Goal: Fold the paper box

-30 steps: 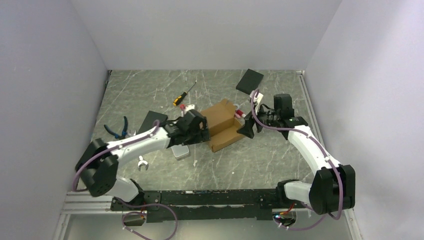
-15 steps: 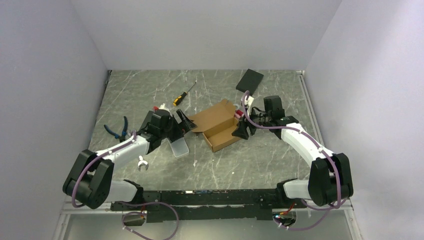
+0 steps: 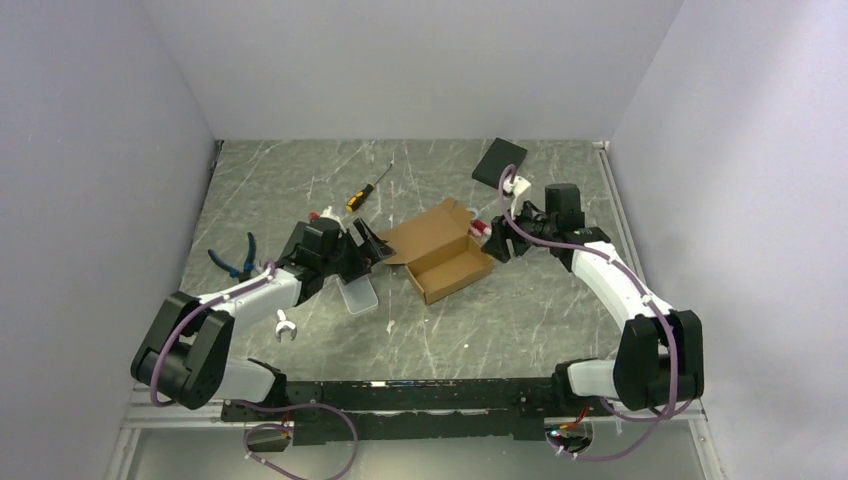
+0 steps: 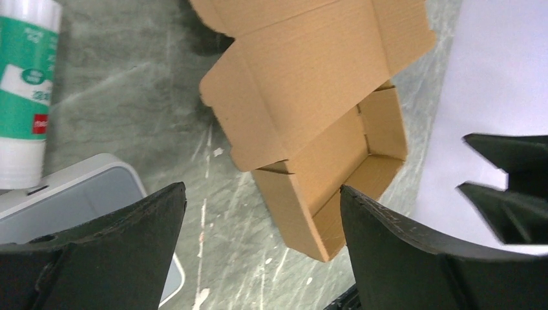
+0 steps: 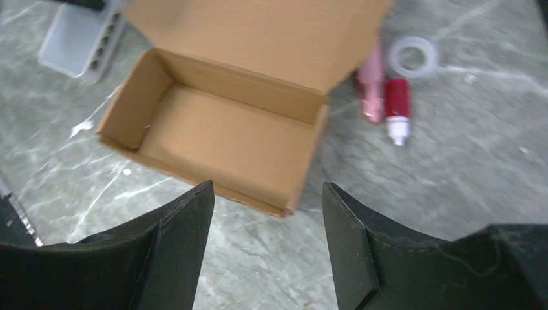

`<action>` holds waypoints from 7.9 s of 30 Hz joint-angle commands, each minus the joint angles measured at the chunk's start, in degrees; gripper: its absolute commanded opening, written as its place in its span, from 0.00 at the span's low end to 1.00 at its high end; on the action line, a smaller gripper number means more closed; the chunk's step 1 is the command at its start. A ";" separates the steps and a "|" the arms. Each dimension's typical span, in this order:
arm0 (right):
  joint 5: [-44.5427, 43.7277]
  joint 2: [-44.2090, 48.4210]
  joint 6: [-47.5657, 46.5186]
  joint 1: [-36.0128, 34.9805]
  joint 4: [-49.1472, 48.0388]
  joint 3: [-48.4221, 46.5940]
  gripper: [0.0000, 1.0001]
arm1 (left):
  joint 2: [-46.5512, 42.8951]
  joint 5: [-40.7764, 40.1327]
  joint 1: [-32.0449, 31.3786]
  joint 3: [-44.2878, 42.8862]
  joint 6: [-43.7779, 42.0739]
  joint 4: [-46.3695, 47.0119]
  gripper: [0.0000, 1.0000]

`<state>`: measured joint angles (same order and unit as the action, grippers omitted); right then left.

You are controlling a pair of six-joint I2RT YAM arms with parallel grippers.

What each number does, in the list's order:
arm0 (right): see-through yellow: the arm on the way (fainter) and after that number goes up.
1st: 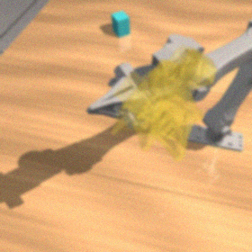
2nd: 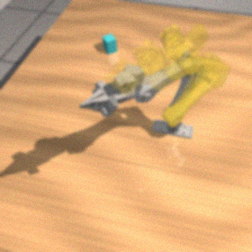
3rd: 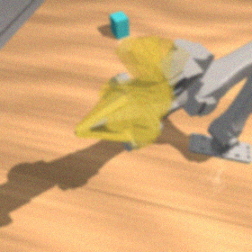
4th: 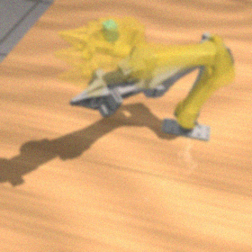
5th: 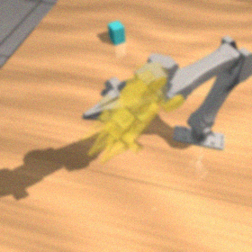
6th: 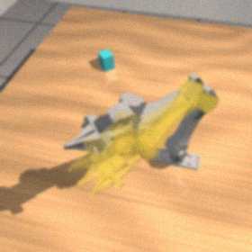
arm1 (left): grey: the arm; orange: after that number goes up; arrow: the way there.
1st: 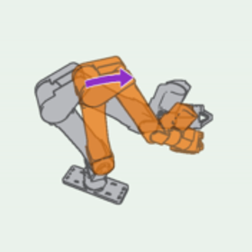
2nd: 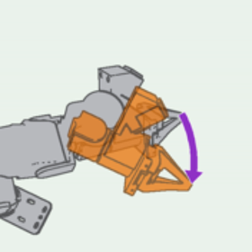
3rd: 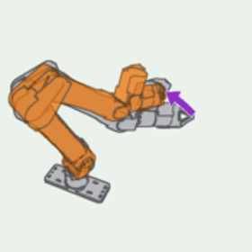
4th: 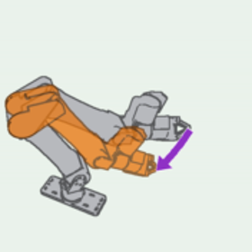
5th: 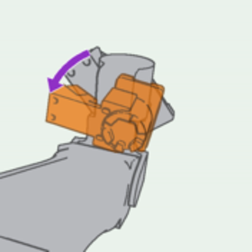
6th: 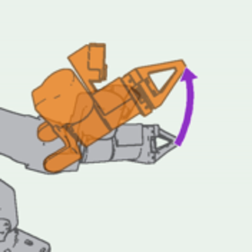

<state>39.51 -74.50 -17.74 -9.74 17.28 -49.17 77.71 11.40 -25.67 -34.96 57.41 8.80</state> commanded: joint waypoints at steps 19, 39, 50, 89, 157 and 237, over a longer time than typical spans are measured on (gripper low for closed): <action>-17.02 -26.01 0.69 1.53 4.16 -19.82 0.62 | -4.07 1.06 -1.05 0.07 -3.27 -2.00 0.83; -22.58 -42.38 -1.34 -1.70 10.29 -33.52 0.45 | -2.42 1.87 -1.13 2.53 -0.86 1.31 0.83; -23.90 -40.63 -3.93 -1.74 9.15 -30.99 0.21 | -1.52 2.49 -1.22 2.59 -0.28 2.12 0.82; -10.51 -13.78 -8.45 -13.29 13.01 -13.59 0.55 | 8.26 -6.00 -3.77 -0.78 6.93 7.06 0.58; -21.20 -42.61 -8.26 -6.37 15.68 -36.18 0.56 | -14.94 -14.29 2.82 11.21 -10.39 2.76 0.03; -11.72 -23.98 10.76 1.41 4.60 -26.88 0.59 | 0.67 -8.50 0.22 3.85 -12.97 19.00 0.04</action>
<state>35.64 -92.38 -15.55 -6.76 28.14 -73.36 80.40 2.33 -25.21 -29.30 46.41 25.47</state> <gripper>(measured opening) 0.599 0.033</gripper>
